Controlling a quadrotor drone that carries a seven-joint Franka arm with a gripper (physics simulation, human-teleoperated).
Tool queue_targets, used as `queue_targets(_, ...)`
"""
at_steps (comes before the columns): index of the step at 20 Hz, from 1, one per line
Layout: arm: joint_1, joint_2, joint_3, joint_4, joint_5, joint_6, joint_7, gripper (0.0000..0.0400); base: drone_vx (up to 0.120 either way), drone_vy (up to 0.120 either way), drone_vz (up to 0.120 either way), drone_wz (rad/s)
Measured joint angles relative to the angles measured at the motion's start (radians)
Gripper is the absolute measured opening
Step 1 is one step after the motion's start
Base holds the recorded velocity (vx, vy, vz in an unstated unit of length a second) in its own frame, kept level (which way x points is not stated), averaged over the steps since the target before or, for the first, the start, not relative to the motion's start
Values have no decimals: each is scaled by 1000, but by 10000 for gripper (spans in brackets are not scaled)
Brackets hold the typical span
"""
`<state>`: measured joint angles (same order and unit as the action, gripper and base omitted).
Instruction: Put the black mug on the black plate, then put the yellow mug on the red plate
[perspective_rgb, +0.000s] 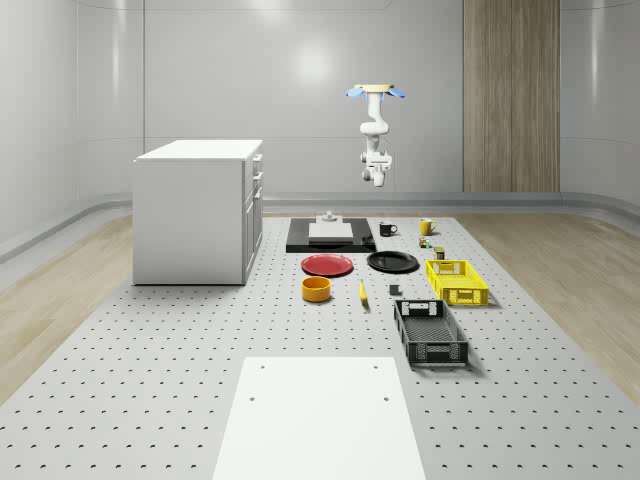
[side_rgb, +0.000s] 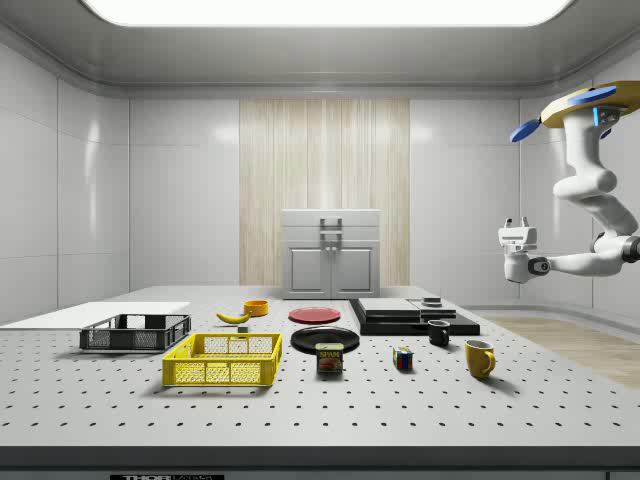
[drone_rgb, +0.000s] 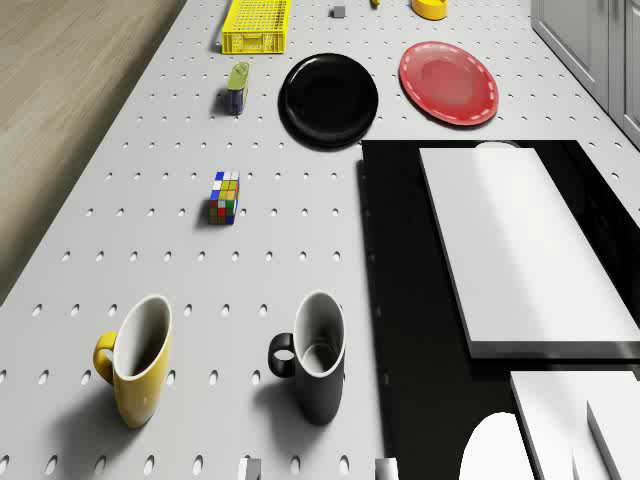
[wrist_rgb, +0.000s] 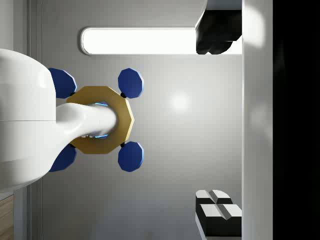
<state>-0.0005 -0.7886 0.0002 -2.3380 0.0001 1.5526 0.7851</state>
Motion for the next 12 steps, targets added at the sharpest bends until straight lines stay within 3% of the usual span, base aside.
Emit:
queue_targets(6, -3, 25, 1, 128, 1, -98, -2, 400, 0, 0, 0, 0)
queue_targets(12, -4, 65, 3, 237, 2, -163, -2, 400, 0, 0, 0, 0)
